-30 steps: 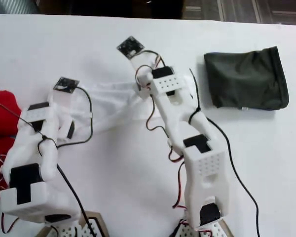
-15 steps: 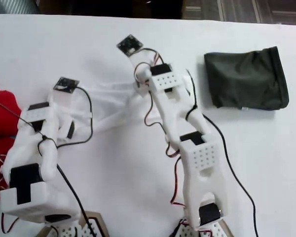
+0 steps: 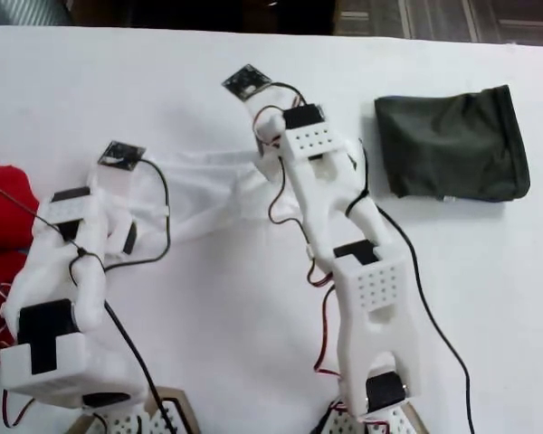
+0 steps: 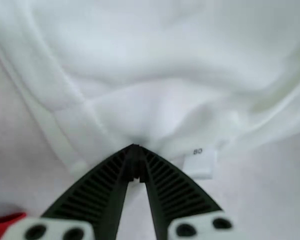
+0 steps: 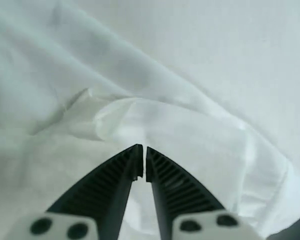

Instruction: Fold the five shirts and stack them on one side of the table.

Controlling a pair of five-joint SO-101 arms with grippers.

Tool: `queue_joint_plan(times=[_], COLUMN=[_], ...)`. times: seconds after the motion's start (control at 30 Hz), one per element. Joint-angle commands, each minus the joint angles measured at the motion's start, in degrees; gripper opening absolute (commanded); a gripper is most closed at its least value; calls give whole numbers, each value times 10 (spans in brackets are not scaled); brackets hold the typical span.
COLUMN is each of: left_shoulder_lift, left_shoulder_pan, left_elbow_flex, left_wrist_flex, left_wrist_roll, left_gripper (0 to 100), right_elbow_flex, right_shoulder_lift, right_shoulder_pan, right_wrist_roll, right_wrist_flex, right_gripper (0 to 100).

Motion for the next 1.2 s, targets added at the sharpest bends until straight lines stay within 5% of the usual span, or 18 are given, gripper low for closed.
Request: queue_joint_plan(times=[0.0, 0.4, 0.87, 1.17], left_shoulder_lift=[-5, -5, -5, -5], left_shoulder_pan=[-6, -6, -6, -6], left_elbow_flex=[1, 2, 2, 1], left_wrist_flex=[-5, -5, -5, -5], left_wrist_roll=[7, 7, 7, 7], left_gripper=[27, 27, 27, 27], right_elbow_flex=[-16, -48, -150, -156], right_shoulder_lift=[-7, 76, 7, 85], right_shoulder_pan=[-20, -28, 112, 173], right_wrist_roll=[-4, -4, 1, 11], right_wrist_flex=[-36, -73, 192, 198], right_gripper=[20, 20, 20, 20])
